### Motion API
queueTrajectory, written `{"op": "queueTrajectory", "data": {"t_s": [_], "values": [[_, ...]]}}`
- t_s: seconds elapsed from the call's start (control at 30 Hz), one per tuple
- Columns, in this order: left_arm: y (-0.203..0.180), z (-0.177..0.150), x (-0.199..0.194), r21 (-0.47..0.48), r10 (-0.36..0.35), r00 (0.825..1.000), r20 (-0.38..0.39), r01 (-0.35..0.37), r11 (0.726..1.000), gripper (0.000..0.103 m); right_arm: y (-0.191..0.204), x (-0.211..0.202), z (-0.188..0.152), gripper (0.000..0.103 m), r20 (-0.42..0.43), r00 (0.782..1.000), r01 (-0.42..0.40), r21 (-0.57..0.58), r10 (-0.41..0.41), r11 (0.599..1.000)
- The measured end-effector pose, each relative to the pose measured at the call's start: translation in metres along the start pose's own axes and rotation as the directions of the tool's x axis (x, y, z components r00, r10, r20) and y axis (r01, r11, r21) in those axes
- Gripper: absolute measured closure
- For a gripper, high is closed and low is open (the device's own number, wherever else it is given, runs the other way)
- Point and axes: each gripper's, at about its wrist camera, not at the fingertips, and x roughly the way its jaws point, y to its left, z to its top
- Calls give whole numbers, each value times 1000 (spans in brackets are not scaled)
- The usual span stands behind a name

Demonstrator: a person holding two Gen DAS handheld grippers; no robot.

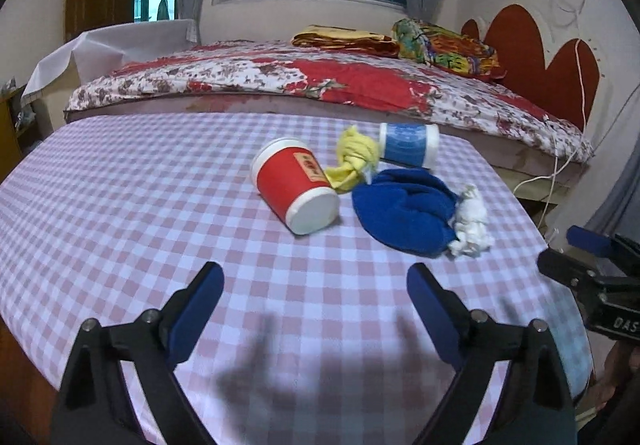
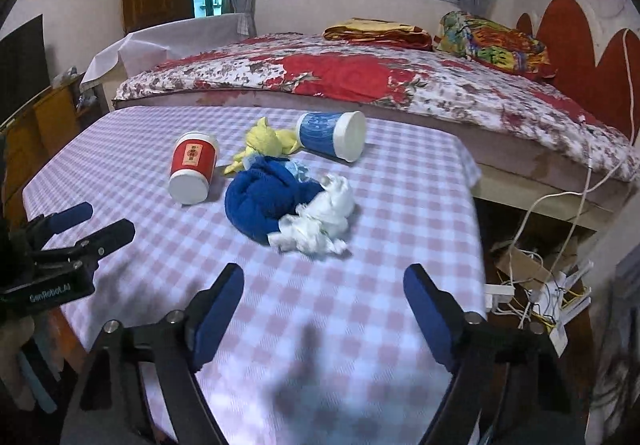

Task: Collect trash
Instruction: 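Grasp the red paper cup with the left tool while the right tool grasps the white tissue, then carry the red cup and white tissue over the black bin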

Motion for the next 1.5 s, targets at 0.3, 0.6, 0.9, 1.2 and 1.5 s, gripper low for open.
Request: {"op": "queueTrajectory", "data": {"t_s": [0.3, 0.6, 0.9, 1.2, 1.5], "values": [[11, 13, 33, -14, 7, 999, -32, -7, 1000, 15, -3, 66, 24, 42, -84, 996, -8, 22, 10, 1000], [9, 30, 61, -14, -7, 999, -51, 6, 1000, 15, -20, 102, 31, 61, -112, 994, 12, 49, -6, 999], [6, 50, 100, -10, 10, 994, -113, -12, 1000, 23, -44, 111, 39, 63, -115, 992, 55, 94, -44, 994], [17, 50, 97, -23, -10, 995, -95, 7, 1000, 38, -43, 113, 40, 70, -123, 992, 1, 94, 11, 996], [14, 36, 53, -6, -44, 998, -35, 44, 999, 41, -36, 75, 26, 73, -66, 998, 6, 61, -2, 998]]}}
